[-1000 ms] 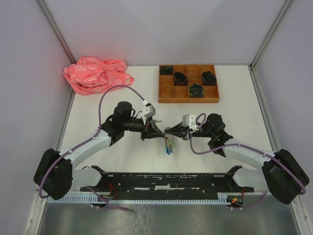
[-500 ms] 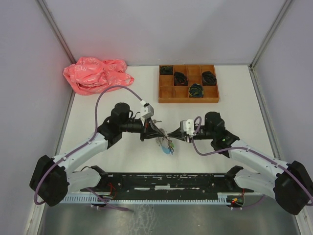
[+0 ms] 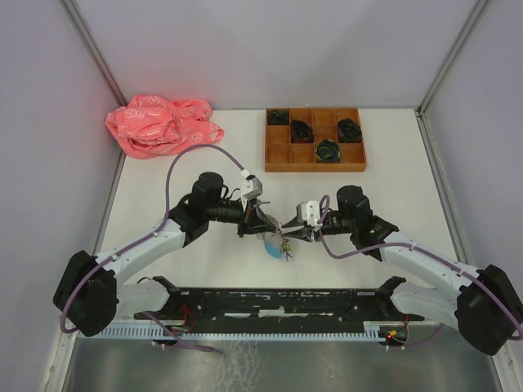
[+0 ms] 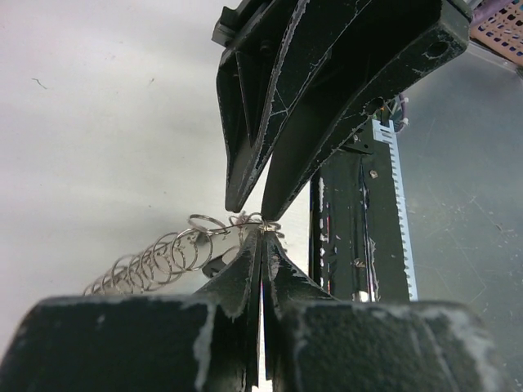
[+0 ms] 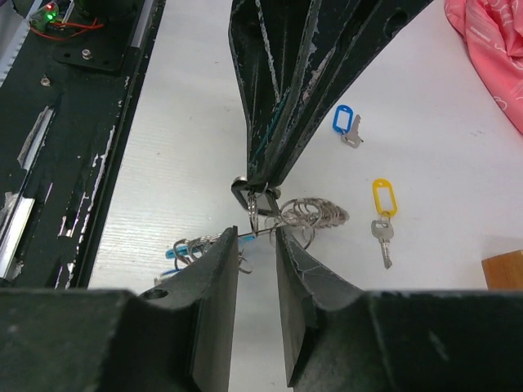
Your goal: Put the keys on the keyring
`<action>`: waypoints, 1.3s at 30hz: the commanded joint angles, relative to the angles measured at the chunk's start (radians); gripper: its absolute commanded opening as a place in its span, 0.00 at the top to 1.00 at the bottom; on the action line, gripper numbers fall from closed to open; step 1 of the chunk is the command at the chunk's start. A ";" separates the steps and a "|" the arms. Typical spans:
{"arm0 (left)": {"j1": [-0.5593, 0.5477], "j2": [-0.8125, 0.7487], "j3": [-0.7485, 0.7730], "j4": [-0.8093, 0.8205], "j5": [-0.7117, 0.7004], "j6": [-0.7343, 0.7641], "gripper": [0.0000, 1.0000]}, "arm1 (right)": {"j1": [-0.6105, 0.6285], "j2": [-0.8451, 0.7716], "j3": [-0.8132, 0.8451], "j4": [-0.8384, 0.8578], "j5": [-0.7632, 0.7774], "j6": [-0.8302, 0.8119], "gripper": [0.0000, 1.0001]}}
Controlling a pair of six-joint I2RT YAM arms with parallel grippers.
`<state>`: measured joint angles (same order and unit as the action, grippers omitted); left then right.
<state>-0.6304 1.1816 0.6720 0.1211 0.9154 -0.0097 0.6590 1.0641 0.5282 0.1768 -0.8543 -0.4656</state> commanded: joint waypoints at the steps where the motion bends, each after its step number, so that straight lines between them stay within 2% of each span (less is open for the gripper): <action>1: -0.006 0.001 0.043 0.022 -0.005 0.012 0.97 | 0.001 0.013 0.062 0.009 -0.025 -0.009 0.66; 5: -0.010 0.009 0.048 0.022 -0.005 0.012 0.97 | 0.005 0.022 0.065 0.021 -0.027 -0.008 0.62; 15: -0.020 0.023 0.058 0.021 -0.017 0.004 0.97 | 0.036 0.038 0.073 0.032 -0.022 0.030 0.64; 25: -0.029 0.035 0.034 0.015 -0.042 0.003 0.97 | 0.104 -0.077 -0.053 0.066 0.216 0.195 0.62; 34: -0.043 0.042 0.041 0.017 -0.051 0.001 0.97 | 0.168 -0.030 -0.110 0.241 0.327 0.314 0.63; 39: -0.044 0.038 0.041 0.015 -0.055 0.002 0.97 | 0.177 -0.010 -0.116 0.267 0.359 0.322 0.64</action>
<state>-0.6701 1.2282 0.6781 0.1020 0.8623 -0.0101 0.8261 1.0439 0.4133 0.3473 -0.5495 -0.1810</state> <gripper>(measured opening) 0.027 0.369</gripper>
